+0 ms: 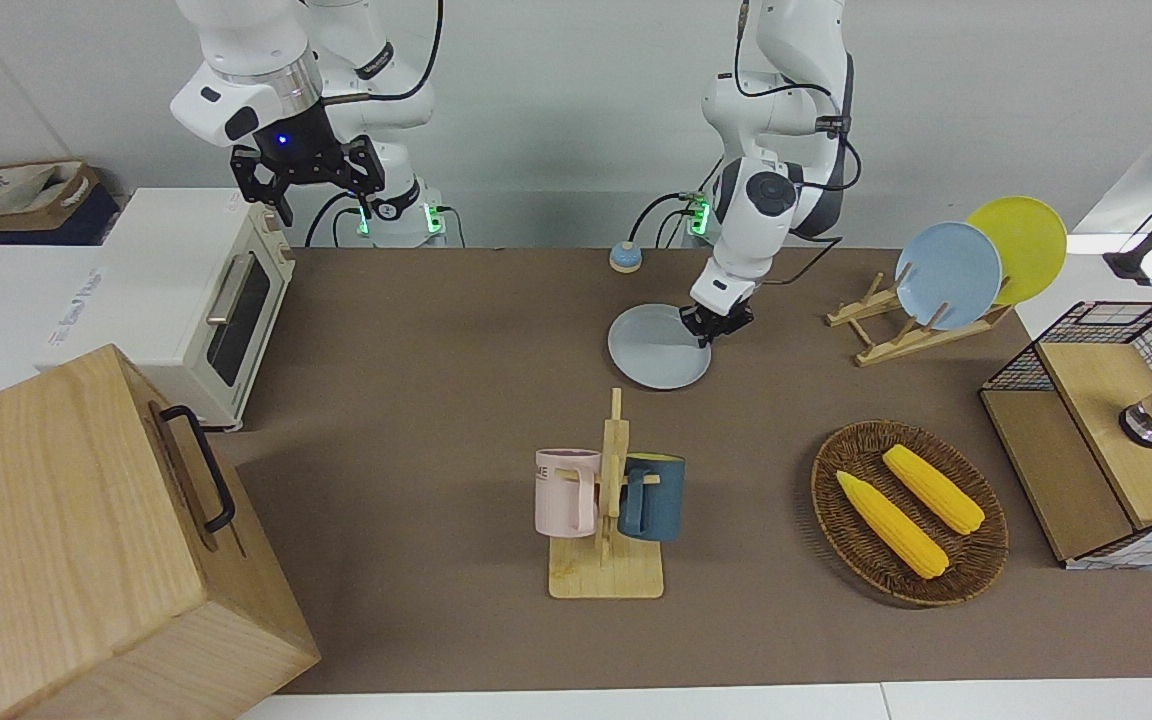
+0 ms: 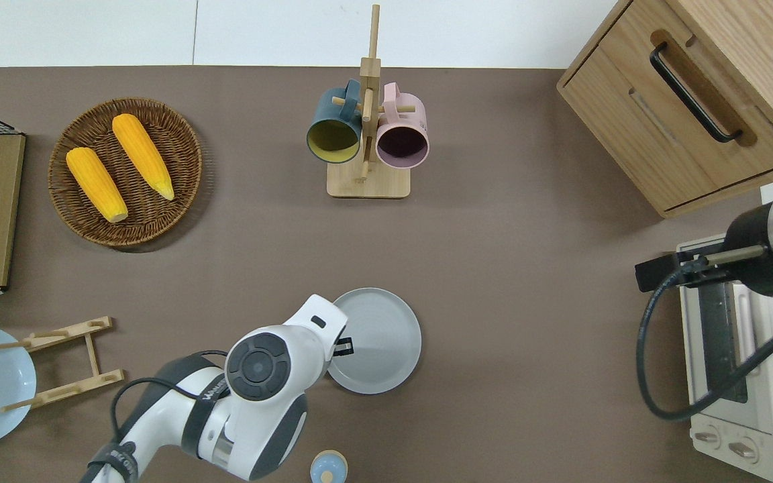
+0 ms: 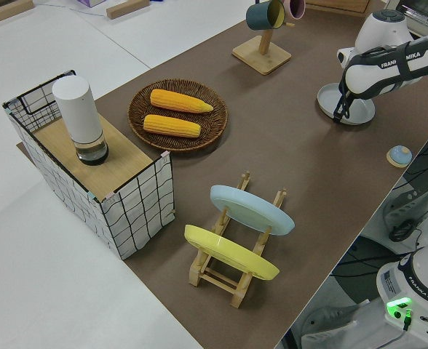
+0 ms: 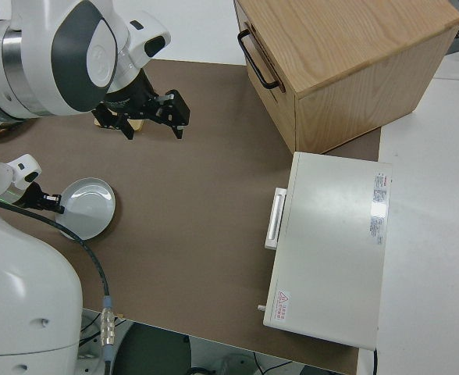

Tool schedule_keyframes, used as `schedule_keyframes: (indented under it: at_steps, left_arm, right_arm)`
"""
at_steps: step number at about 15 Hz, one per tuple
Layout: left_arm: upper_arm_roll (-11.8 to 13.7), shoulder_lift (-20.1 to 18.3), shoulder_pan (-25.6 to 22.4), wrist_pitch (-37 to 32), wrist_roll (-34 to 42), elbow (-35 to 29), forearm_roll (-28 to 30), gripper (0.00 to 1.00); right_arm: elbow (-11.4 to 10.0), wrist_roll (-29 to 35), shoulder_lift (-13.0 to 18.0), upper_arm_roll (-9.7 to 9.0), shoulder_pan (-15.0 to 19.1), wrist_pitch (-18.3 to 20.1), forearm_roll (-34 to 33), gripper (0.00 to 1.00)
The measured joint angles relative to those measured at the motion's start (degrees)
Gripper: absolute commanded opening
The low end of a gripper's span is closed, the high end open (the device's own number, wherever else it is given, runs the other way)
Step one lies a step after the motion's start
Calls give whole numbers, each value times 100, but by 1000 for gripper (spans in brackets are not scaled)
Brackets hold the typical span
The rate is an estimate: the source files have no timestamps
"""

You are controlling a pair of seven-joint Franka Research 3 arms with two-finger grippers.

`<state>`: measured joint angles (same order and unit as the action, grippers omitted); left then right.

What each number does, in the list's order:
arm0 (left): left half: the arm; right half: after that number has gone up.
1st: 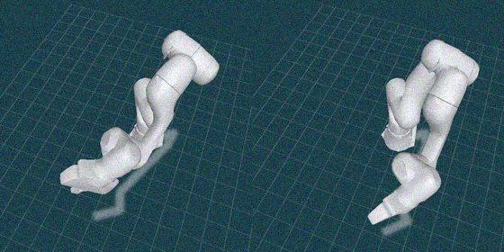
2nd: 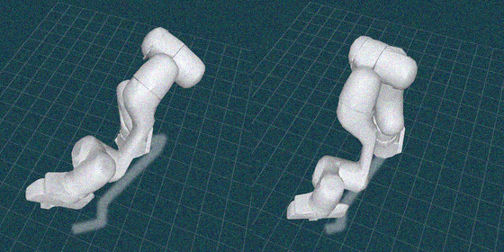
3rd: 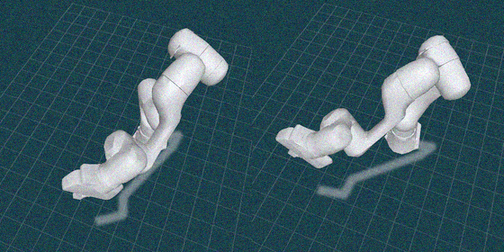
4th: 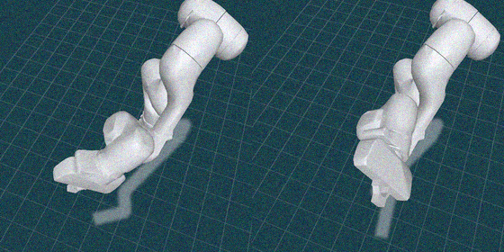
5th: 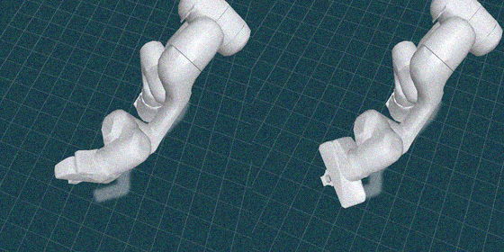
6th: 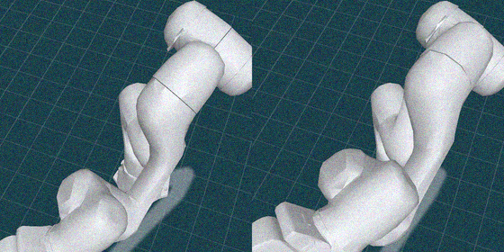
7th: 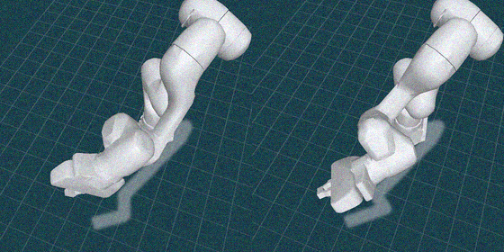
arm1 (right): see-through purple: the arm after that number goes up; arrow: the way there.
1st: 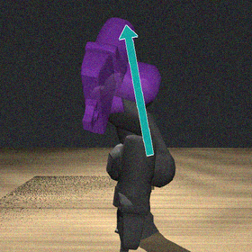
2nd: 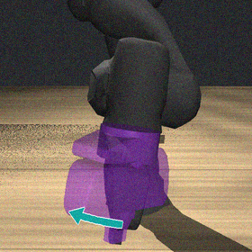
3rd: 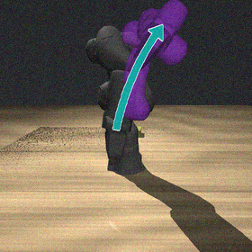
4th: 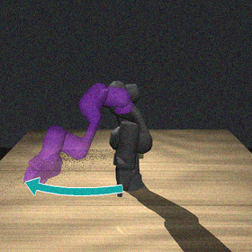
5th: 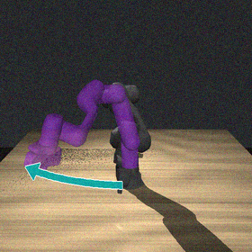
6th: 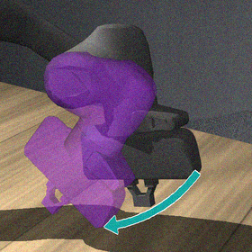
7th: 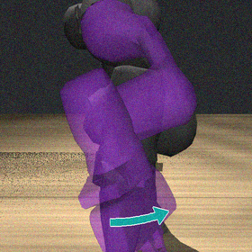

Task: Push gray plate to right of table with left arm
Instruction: 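Push the gray plate with the left gripper across the table toward the toaster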

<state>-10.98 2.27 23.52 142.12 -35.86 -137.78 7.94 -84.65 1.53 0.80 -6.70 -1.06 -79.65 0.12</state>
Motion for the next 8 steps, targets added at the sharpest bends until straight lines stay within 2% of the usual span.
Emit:
schedule_keyframes:
  at_steps: [8]
  left_arm:
    - [3, 896, 1000, 18, -1336, 1097, -101, 0]
  right_arm:
    - [0, 0, 0, 0, 0, 0, 0, 983]
